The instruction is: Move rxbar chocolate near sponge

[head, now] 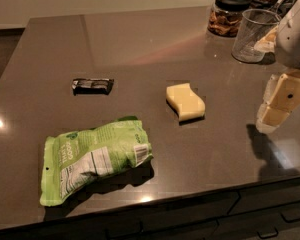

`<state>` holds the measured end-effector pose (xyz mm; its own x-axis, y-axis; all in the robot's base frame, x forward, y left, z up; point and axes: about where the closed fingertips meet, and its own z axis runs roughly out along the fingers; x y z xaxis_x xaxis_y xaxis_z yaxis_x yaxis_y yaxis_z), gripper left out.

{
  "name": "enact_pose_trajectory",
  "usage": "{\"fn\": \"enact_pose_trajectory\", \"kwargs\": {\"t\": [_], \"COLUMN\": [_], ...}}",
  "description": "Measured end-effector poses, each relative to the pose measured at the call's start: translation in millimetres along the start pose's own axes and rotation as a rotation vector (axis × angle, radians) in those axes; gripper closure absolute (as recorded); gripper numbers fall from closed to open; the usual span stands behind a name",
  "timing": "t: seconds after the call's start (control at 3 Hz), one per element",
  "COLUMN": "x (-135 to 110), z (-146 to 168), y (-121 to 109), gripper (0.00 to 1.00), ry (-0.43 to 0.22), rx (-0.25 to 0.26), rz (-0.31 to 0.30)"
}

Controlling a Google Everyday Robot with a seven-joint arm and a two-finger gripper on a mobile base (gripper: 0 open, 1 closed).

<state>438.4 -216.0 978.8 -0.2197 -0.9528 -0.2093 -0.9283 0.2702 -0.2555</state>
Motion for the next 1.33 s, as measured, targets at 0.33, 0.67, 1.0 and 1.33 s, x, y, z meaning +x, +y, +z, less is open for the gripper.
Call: {"fn": "enact_pose_trajectory", "kwargs": {"t": [0.33,0.67,1.0,1.33], "x": [0,-17,-47,-87], "z": [0,8,22,37], "y": [0,-8,-19,-27], "gripper": [0.00,0.00,0.00,0.00], "ry": [-0.001,-0.041,-0.089,-0.145], "rx": [0.002,-0.010,-0.033,-0.062], "rz": [0.000,-0.004,-0.006,-0.013]}}
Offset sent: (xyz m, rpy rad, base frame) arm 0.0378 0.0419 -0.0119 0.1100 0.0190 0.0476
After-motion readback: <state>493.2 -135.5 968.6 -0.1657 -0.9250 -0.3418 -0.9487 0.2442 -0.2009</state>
